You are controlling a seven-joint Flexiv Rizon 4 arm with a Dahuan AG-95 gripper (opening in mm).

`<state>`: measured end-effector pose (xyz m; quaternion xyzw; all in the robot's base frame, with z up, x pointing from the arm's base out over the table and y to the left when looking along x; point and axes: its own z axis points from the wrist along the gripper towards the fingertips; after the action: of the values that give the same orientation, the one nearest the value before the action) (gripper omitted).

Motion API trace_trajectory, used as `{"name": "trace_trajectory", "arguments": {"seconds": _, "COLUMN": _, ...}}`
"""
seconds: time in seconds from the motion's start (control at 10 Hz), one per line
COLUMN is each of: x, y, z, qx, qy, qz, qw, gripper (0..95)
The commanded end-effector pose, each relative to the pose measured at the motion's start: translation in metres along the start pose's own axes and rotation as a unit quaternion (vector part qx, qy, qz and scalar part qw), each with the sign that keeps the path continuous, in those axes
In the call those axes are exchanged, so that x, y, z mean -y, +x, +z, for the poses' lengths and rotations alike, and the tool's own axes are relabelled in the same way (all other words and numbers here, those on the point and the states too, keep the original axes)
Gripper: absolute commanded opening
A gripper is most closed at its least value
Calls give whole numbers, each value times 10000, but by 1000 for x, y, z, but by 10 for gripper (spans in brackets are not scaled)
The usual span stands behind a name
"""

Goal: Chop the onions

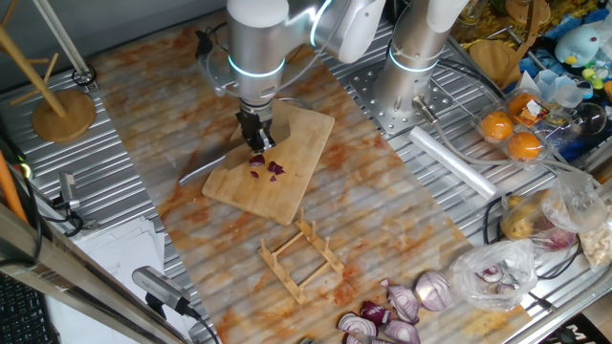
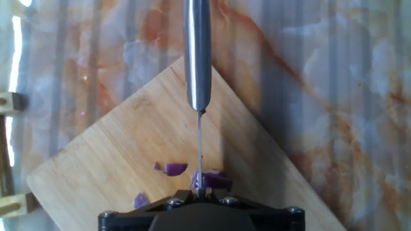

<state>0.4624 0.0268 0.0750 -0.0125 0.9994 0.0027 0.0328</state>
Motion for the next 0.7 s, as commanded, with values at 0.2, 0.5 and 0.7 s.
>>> {"name": "trace_trajectory", "arguments": {"seconds": 0.2, "x": 3, "y": -2, "z": 3, "qx": 112, "qy": 75, "qz": 78, "qw": 9999, "gripper": 0}}
{"name": "trace_trajectory", "arguments": {"seconds": 0.5, "x": 5, "y": -5, "z": 7, "qx": 139, "qy": 49, "qz": 117, "qw": 9998, "gripper": 0}}
{"name": "trace_trajectory", "arguments": {"seconds": 0.7, "x": 5, "y": -6, "z": 8, "qx": 136, "qy": 43, "qz": 128, "qw": 9998, "gripper": 0}}
